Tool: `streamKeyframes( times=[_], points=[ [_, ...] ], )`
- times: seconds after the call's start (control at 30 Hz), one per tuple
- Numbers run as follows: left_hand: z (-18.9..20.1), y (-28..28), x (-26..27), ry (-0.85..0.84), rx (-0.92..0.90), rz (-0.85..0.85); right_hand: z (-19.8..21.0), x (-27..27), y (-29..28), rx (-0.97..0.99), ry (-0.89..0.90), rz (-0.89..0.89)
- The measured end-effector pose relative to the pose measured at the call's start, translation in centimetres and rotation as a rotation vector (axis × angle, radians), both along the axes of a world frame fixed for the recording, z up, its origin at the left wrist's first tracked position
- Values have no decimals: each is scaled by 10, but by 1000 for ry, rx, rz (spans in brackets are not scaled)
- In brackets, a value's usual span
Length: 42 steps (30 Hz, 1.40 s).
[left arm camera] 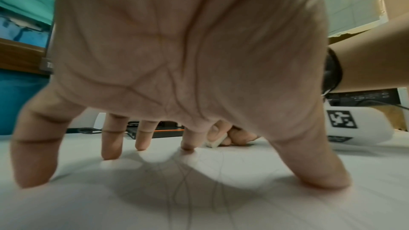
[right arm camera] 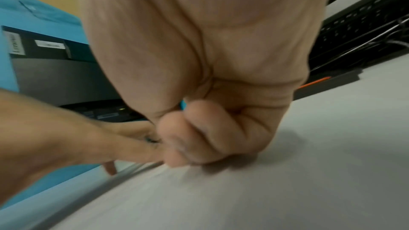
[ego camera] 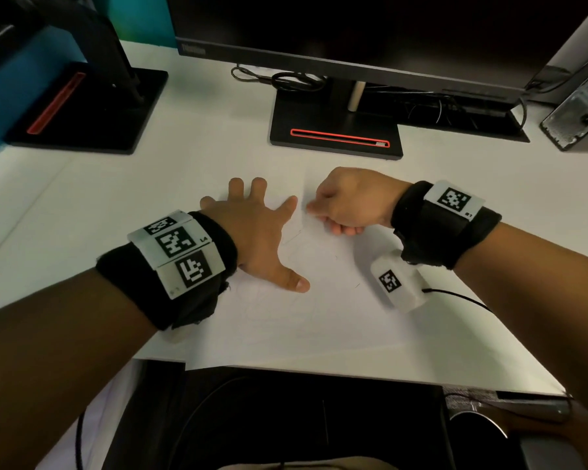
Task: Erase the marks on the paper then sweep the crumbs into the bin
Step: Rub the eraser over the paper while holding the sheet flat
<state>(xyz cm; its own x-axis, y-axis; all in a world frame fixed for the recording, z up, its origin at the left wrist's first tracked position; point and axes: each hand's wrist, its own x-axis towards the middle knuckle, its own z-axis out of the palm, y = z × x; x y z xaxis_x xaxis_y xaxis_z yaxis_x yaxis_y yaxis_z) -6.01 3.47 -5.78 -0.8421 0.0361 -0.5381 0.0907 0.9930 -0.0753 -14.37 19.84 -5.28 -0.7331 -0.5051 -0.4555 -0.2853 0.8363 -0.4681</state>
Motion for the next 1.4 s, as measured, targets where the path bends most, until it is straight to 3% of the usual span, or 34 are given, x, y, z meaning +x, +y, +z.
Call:
streamKeyframes(
  times=[0.33,0.43,0.57,0.7,0.8,0.93,1.07,1.3,1.37,1.4],
  points=[
    [0,-1,0,-3,-2,-1,-2,11,-11,21,-10,50],
    [1,0,0,-7,-21,-6,1,5,-10,11,15,-27],
    [1,-1,0,-11,-16,-5,0,12,-12,16,-60,54],
    [1,-1,1,-4,-24,-7,4,6,-7,28,2,-14],
    [0,-1,1,-6,-19,-7,1,17,-6,50,-65,81],
    [1,0,0,-3,-31,-10,3,18,6,37,-3,22],
    [2,1,1,-5,-29,-5,2,28,10,73,-80,94],
    [5,2,5,2,16,-11,7,39,41,66,-46,8],
    [4,2,9,30,63,-39,6,48,53,-94,-44,-148],
    [4,2,12,49,88,-50,8,54,57,-242,-129,-275]
  ],
)
